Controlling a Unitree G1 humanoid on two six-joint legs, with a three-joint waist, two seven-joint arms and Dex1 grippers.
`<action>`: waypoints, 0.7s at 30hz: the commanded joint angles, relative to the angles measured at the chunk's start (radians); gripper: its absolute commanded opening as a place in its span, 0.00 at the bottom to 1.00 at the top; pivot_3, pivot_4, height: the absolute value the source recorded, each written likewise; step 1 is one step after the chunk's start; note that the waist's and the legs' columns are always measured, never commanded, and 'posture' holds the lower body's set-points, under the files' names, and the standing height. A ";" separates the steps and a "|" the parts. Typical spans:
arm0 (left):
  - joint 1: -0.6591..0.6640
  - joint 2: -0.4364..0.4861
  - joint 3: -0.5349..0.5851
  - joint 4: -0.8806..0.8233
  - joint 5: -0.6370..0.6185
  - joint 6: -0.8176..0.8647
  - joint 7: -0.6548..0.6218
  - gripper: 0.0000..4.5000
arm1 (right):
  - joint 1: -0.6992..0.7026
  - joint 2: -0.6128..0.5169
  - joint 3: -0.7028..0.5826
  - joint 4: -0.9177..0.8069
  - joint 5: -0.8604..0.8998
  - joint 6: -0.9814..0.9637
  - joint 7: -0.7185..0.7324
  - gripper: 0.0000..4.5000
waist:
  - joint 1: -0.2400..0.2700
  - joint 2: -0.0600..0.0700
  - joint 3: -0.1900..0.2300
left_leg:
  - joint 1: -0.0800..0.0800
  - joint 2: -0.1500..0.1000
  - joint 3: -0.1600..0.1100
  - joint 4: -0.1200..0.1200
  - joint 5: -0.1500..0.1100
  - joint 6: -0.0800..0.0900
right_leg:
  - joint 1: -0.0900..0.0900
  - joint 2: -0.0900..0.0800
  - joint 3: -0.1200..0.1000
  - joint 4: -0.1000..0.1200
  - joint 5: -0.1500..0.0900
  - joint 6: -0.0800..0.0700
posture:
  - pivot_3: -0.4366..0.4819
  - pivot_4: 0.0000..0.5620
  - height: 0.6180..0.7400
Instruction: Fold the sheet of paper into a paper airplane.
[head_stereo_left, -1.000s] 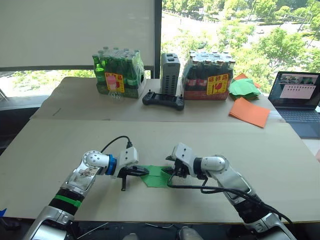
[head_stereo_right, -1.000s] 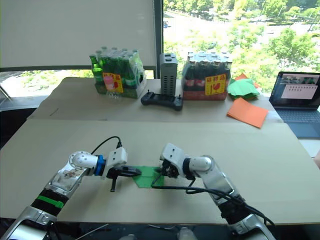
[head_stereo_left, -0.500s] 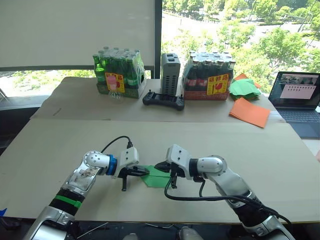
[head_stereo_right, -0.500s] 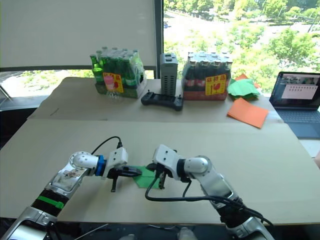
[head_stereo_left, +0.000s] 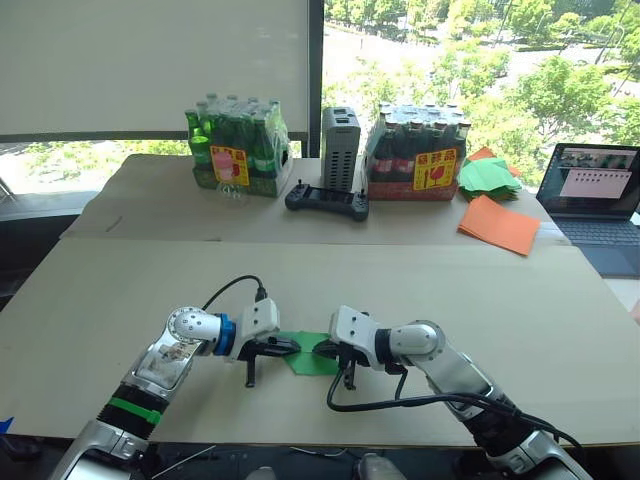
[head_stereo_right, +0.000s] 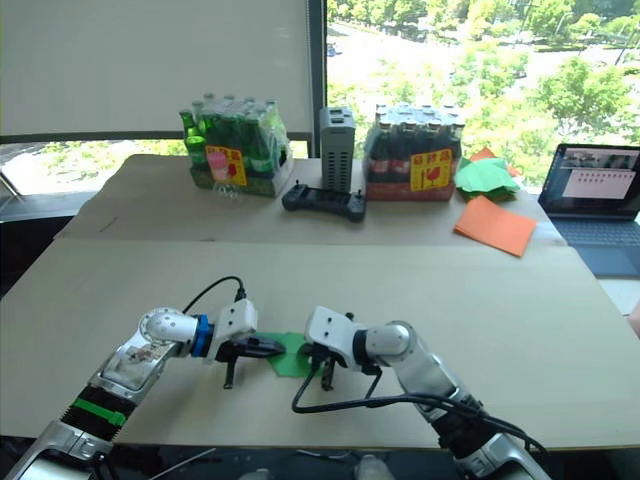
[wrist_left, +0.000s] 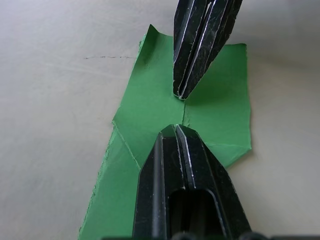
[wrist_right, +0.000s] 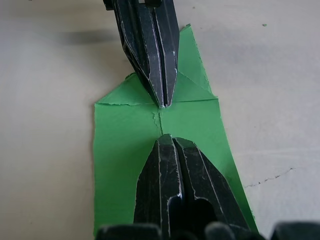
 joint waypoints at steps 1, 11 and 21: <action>0.022 0.021 -0.016 -0.005 0.026 0.013 -0.003 0.00 | 0.038 -0.031 0.010 0.043 -0.028 0.065 0.000 0.01 | 0.000 0.001 -0.001 | 0.001 0.000 0.000 0.000 0.000 0.000 | 0.001 0.000 0.000 0.000 0.000 0.000 | 0.48 0.27 1.00; 0.019 0.028 -0.017 0.017 0.034 -0.003 -0.007 0.00 | 0.096 -0.105 -0.032 -0.040 -0.003 0.166 0.010 0.01 | 0.005 0.002 -0.003 | 0.002 0.000 0.000 0.000 0.000 0.000 | 0.003 0.000 0.000 -0.001 0.000 0.000 | 0.48 0.27 1.00; 0.002 0.027 -0.020 0.046 0.041 -0.020 -0.015 0.00 | 0.169 -0.199 -0.062 -0.117 0.008 0.208 0.010 0.01 | 0.007 0.001 -0.005 | 0.005 0.000 0.000 0.000 0.000 0.000 | 0.007 0.000 0.000 -0.002 -0.001 0.002 | 0.48 0.27 1.00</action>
